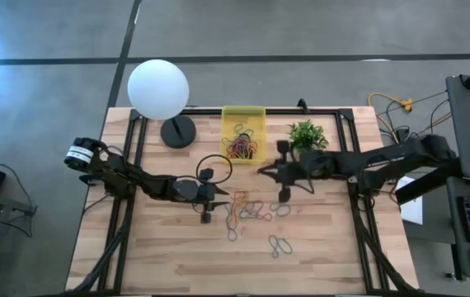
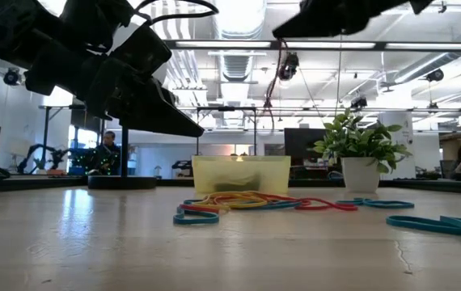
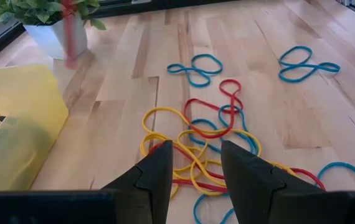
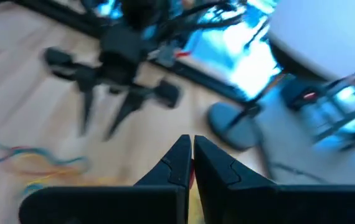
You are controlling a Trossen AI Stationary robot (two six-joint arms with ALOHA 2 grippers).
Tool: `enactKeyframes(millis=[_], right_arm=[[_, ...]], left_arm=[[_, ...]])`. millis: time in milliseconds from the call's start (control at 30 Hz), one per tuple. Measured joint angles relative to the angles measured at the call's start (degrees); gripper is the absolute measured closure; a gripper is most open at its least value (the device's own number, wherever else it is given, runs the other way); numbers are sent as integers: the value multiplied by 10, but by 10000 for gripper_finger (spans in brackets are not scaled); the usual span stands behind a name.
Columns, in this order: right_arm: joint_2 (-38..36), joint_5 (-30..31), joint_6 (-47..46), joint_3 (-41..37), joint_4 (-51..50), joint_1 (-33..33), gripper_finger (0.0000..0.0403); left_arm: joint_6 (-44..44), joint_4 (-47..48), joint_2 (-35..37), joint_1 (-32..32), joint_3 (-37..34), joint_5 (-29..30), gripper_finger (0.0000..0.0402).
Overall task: Pick and place rubber bands into bin
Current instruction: Put the red rubber band into the yellow bin
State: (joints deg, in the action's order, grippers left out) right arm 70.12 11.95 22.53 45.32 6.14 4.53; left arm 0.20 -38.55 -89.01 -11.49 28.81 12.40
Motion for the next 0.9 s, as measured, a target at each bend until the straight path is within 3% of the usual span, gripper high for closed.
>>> enactKeyframes(millis=[333,500,700,900], right_arm=[[6,-6,86,68,2,-117,395],[34,-70,86,95,2,-180,395],[105,-120,76,126,6,-235,395],[205,-132,60,167,5,-265,395]], left_arm=[[0,0,0,0,0,0,281],[0,0,0,0,0,0,281],[1,1,0,0,-1,0,281],[1,1,0,0,-1,0,281]])
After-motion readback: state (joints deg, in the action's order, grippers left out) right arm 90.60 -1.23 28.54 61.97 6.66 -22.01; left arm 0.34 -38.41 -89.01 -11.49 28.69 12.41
